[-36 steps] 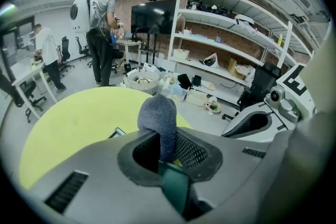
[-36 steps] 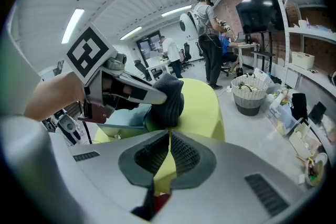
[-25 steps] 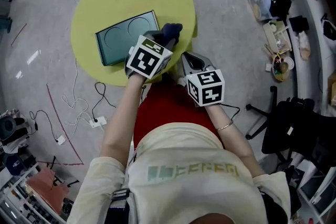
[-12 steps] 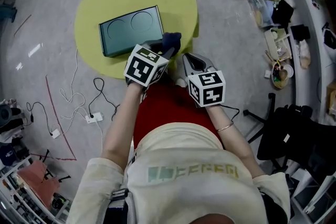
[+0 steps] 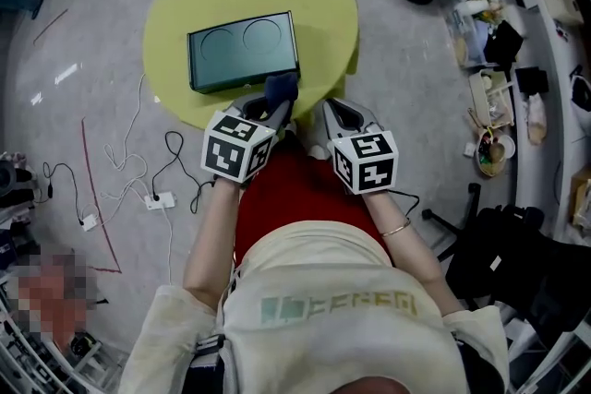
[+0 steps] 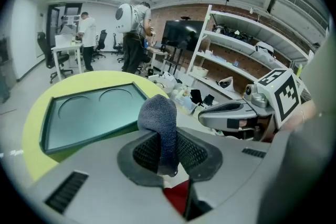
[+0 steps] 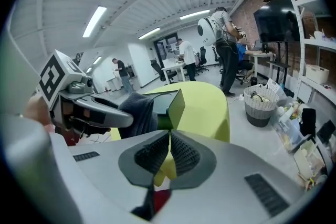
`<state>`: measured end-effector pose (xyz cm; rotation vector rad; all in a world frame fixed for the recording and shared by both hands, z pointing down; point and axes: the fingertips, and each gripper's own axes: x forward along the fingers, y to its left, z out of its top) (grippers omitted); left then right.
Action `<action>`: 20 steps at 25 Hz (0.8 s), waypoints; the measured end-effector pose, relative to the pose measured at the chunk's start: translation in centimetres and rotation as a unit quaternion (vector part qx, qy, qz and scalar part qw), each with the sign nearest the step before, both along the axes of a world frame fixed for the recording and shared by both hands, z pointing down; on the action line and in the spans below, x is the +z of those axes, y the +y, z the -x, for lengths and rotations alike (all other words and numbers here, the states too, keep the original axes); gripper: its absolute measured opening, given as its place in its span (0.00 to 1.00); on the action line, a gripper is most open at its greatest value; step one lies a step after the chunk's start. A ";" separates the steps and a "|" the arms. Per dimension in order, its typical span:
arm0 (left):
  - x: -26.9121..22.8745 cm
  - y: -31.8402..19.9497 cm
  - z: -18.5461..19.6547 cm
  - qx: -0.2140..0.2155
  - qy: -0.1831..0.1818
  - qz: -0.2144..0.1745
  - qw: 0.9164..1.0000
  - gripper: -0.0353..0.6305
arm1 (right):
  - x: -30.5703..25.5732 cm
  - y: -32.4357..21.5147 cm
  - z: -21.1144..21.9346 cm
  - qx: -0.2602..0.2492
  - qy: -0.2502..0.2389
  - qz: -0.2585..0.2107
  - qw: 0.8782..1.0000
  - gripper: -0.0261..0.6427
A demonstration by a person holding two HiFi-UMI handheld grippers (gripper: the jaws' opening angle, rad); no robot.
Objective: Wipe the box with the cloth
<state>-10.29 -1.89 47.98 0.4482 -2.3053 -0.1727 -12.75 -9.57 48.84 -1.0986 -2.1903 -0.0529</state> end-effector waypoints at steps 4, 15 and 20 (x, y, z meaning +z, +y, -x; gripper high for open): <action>-1.0 1.8 -1.6 -0.045 -0.018 -0.001 0.999 0.15 | -0.9 0.8 -0.4 -0.012 -0.009 0.009 1.000 0.10; -4.5 4.5 -4.1 -0.137 -0.089 0.008 0.987 0.15 | -5.0 2.5 -1.3 -0.041 -0.052 0.054 0.996 0.10; -6.8 5.3 -4.7 -0.161 -0.134 0.014 0.978 0.15 | -7.4 3.4 -1.8 -0.054 -0.082 0.077 0.992 0.10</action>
